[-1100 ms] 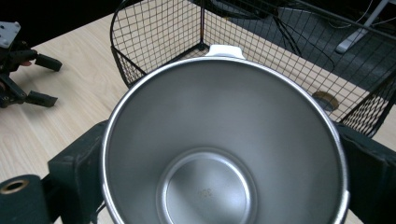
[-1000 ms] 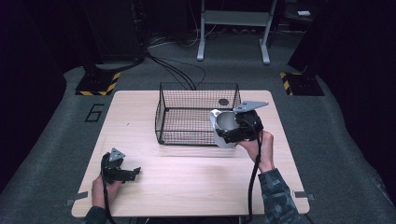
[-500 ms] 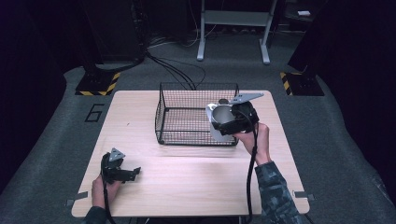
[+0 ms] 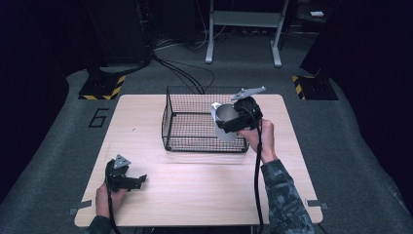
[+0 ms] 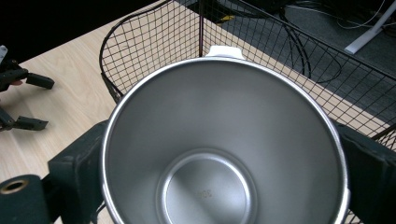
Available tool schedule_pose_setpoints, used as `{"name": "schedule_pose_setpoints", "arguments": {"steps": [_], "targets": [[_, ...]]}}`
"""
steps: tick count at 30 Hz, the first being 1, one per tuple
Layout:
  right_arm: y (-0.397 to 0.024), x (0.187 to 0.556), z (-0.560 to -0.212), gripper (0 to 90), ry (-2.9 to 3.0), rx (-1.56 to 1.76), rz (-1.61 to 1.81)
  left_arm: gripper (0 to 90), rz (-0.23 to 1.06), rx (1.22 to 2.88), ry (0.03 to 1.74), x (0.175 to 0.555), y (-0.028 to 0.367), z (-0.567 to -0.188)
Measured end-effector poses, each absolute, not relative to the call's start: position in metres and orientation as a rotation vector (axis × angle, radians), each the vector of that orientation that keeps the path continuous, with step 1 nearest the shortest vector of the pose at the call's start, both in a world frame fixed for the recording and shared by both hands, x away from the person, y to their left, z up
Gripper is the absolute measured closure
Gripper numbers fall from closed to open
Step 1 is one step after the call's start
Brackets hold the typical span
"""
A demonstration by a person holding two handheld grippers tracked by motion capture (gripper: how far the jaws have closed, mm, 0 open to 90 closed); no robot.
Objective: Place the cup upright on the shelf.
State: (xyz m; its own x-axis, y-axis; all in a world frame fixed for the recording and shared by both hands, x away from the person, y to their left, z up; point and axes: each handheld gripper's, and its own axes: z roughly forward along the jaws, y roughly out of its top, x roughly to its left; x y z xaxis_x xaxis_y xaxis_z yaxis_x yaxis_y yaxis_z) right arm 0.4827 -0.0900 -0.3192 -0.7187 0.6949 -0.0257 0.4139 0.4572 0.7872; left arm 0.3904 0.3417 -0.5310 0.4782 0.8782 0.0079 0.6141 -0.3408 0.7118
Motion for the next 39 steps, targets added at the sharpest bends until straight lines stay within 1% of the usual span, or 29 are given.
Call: {"name": "schedule_pose_setpoints", "arguments": {"steps": [11, 24, 39], "targets": [[-0.083, 0.497, -0.317, 5.7, 2.377, 0.968, 1.114, 0.1, 0.523, 2.069, 1.233, 0.390, 0.341, -0.531], [-0.068, 0.526, -0.320, 5.7, 2.393, 0.983, 1.076, 0.1, 0.530, 2.076, 1.229, 0.390, 0.342, -0.531], [-0.054, 0.561, -0.349, 5.7, 2.434, 1.085, 0.989, 0.1, 0.523, 2.070, 1.232, 0.390, 0.341, -0.531]]}}
